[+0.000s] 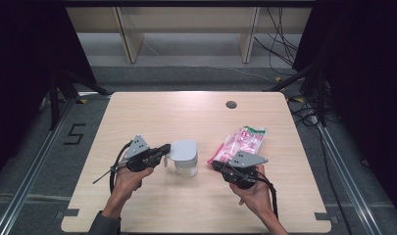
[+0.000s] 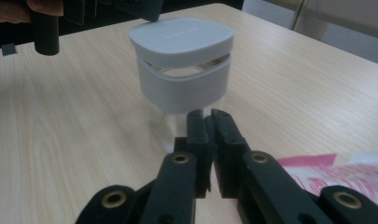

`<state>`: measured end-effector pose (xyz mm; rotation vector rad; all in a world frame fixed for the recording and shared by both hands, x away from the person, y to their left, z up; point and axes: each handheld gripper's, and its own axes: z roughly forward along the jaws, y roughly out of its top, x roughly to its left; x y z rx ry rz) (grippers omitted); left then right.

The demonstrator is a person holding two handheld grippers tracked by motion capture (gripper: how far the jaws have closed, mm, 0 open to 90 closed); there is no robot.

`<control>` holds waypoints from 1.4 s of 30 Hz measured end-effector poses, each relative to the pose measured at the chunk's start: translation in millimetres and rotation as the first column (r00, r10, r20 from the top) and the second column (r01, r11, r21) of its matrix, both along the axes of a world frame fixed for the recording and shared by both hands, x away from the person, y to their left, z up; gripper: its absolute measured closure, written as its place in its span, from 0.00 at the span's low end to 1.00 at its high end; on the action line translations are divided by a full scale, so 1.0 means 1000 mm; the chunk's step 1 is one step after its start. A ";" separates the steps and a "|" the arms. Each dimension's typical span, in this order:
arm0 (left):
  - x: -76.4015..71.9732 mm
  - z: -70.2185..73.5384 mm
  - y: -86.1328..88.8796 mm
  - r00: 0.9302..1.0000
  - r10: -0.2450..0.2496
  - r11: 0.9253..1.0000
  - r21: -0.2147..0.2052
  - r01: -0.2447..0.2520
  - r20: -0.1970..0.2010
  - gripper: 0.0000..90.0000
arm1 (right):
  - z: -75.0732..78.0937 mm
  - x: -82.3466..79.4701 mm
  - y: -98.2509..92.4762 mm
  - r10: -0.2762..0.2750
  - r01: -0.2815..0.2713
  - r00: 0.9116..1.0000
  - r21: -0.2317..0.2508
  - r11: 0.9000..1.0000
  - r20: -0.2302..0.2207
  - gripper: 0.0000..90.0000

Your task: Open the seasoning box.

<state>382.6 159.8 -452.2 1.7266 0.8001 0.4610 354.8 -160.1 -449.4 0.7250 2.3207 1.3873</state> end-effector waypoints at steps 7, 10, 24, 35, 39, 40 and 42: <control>0.001 0.000 0.002 1.000 -0.006 1.000 0.007 0.006 0.008 0.98 | -0.001 0.012 0.020 0.007 -0.007 1.000 -0.021 1.000 -0.003 1.00; 0.001 -0.001 0.002 1.000 -0.007 1.000 0.007 0.007 0.008 0.98 | 0.000 0.016 0.029 0.030 -0.030 1.000 -0.023 0.999 -0.006 1.00; 0.001 -0.001 0.003 1.000 -0.007 1.000 0.000 0.007 0.005 0.97 | 0.000 0.023 0.039 0.039 -0.039 0.999 -0.046 0.998 0.001 1.00; 0.000 -0.001 0.004 1.000 0.003 1.000 -0.004 -0.003 -0.004 0.95 | 0.008 0.022 0.048 0.048 -0.047 0.999 -0.043 0.998 0.023 1.00; -0.002 0.002 0.010 1.000 -0.002 1.000 0.000 0.002 0.004 0.91 | 0.012 0.022 0.052 0.055 -0.054 0.998 -0.038 0.998 0.035 1.00; -0.002 0.002 0.010 1.000 -0.002 1.000 0.000 0.002 0.004 0.88 | 0.012 0.022 0.052 0.055 -0.054 0.998 -0.038 0.998 0.035 1.00; -0.003 0.004 0.012 1.000 -0.016 1.000 0.001 0.016 0.002 0.80 | 0.014 0.023 0.055 0.051 -0.049 0.998 -0.042 0.998 0.034 1.00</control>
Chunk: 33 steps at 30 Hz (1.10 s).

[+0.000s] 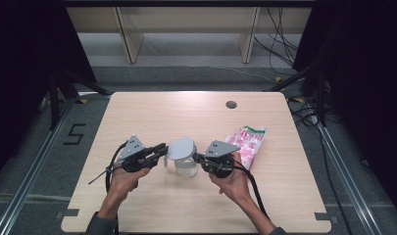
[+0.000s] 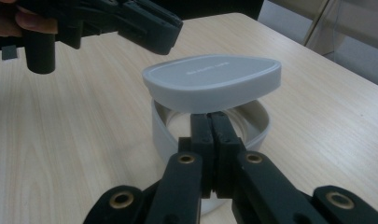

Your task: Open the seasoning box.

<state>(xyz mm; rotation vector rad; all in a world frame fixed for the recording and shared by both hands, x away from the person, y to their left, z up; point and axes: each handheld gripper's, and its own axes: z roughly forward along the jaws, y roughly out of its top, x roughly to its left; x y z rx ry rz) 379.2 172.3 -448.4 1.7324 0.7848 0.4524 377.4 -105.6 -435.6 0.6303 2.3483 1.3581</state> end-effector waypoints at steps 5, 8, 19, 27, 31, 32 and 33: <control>-0.008 0.000 0.006 0.999 -0.022 0.999 0.046 0.023 -0.040 0.63 | 0.003 0.002 0.004 0.013 -0.013 1.000 0.005 1.000 0.007 1.00; -0.012 -0.007 0.011 0.998 -0.018 0.997 0.073 0.022 -0.053 0.58 | 0.006 0.001 0.007 0.003 -0.003 1.000 0.023 1.000 0.013 1.00; -0.028 -0.026 0.011 0.997 0.008 0.994 0.110 0.001 -0.079 0.46 | 0.017 0.002 0.027 0.039 -0.040 0.998 0.021 0.999 0.058 1.00; -0.036 -0.030 0.015 0.997 0.018 0.991 0.134 -0.007 -0.078 0.41 | 0.022 -0.001 0.046 0.075 -0.077 0.994 0.026 0.997 0.078 1.00; -0.039 -0.034 0.016 0.996 0.018 0.992 0.125 -0.007 -0.089 0.39 | 0.023 -0.002 0.049 0.081 -0.083 0.994 0.025 0.996 0.073 1.00; -0.040 -0.034 0.016 0.996 0.023 0.992 0.126 -0.012 -0.091 0.39 | 0.023 -0.002 0.048 0.078 -0.080 0.994 0.025 0.996 0.078 0.99; -0.041 -0.035 0.016 0.996 0.024 0.993 0.119 -0.013 -0.091 0.38 | 0.024 -0.002 0.046 0.084 -0.086 0.993 0.021 0.996 0.083 0.97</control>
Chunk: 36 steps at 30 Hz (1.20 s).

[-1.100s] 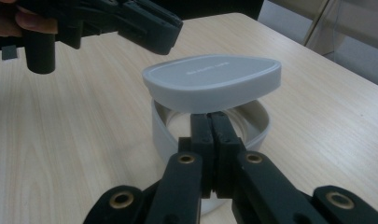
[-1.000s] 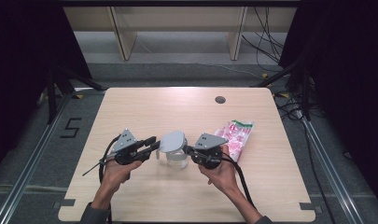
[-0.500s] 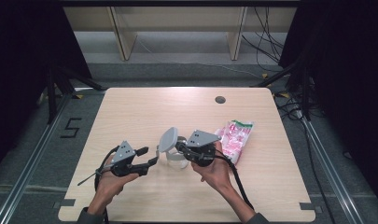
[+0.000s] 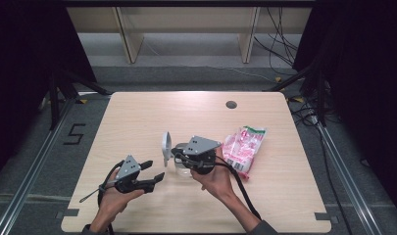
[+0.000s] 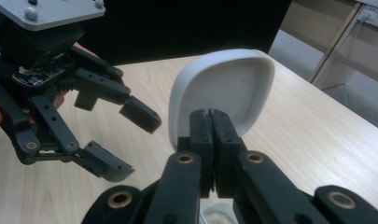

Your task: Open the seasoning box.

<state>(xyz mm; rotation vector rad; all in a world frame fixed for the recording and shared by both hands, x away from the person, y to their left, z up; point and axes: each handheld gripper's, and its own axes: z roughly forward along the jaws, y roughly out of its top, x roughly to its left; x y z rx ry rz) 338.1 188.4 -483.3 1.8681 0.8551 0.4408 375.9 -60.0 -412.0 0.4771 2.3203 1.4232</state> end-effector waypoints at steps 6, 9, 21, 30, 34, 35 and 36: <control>-0.005 -0.005 0.002 1.000 0.016 1.000 0.017 -0.016 -0.005 0.37 | -0.002 0.004 -0.045 -0.090 0.090 0.996 -0.020 0.996 -0.001 0.88; -0.008 -0.007 0.000 1.000 0.008 1.000 0.017 -0.008 -0.006 0.36 | -0.008 0.005 -0.077 -0.151 0.151 0.988 -0.006 0.989 -0.034 0.83; -0.012 -0.013 0.000 1.000 0.015 0.999 0.030 -0.015 -0.002 0.33 | -0.031 0.003 -0.155 -0.370 0.376 0.918 0.017 0.926 -0.140 0.62; -0.015 -0.013 -0.001 1.000 0.021 0.999 0.026 -0.021 -0.005 0.33 | -0.050 0.006 -0.187 -0.465 0.480 0.864 0.036 0.877 -0.196 0.46; -0.016 -0.012 -0.002 1.000 0.019 1.000 0.020 -0.019 -0.004 0.32 | -0.054 0.008 -0.193 -0.494 0.512 0.840 0.027 0.859 -0.224 0.40; -0.016 -0.013 -0.002 1.000 0.020 1.000 0.000 -0.020 -0.006 0.32 | -0.055 0.009 -0.194 -0.499 0.516 0.837 0.022 0.856 -0.222 0.38; -0.016 -0.012 -0.001 1.000 0.018 1.000 0.015 -0.017 -0.003 0.32 | -0.057 0.008 -0.194 -0.518 0.540 0.818 0.024 0.841 -0.249 0.36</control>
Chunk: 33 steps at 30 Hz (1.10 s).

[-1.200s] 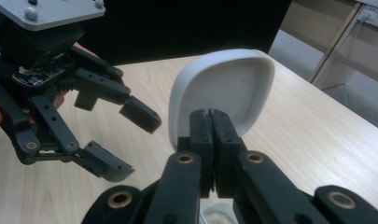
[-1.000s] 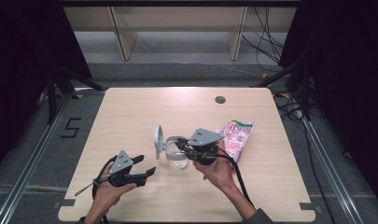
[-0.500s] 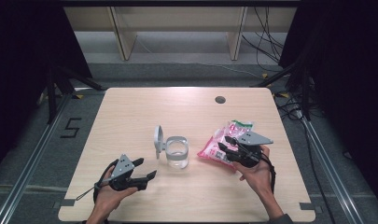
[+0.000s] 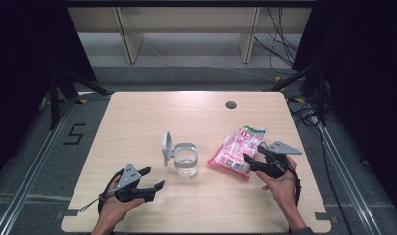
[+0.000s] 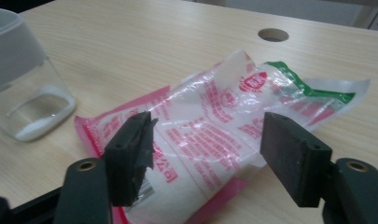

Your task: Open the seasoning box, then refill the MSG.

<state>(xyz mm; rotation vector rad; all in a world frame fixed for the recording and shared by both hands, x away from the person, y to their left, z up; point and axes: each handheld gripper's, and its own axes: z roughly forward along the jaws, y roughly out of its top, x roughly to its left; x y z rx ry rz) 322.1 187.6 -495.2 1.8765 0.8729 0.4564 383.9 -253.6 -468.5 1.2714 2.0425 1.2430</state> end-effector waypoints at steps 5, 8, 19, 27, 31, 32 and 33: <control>-0.001 0.001 0.000 1.000 -0.002 1.000 -0.002 0.002 -0.004 0.31 | -0.006 0.006 -0.005 0.003 -0.004 1.000 -0.022 1.000 -0.031 0.31; -0.002 0.001 -0.001 1.000 -0.006 1.000 -0.001 0.006 -0.006 0.31 | -0.009 0.008 -0.004 0.005 -0.006 0.999 -0.029 1.000 -0.045 0.29; -0.002 0.001 -0.003 1.000 -0.005 1.000 -0.009 0.005 -0.009 0.30 | -0.014 0.013 -0.011 -0.049 0.050 0.997 0.024 0.998 -0.056 0.20; -0.004 0.000 -0.005 1.000 -0.009 1.000 0.001 0.009 -0.009 0.30 | -0.020 0.027 -0.016 -0.052 0.055 0.997 0.049 0.997 -0.060 0.19; -0.004 0.001 -0.007 1.000 -0.021 1.000 -0.003 0.021 -0.005 0.30 | -0.023 0.032 -0.017 -0.059 0.066 0.994 0.064 0.996 -0.094 0.19; -0.005 0.000 -0.008 1.000 -0.012 1.000 -0.019 0.012 -0.009 0.30 | -0.025 0.033 -0.018 -0.065 0.071 0.993 0.060 0.996 -0.102 0.18; -0.004 0.000 -0.007 1.000 -0.019 1.000 -0.010 0.019 -0.006 0.30 | -0.027 0.034 -0.018 -0.068 0.076 0.992 0.070 0.995 -0.108 0.18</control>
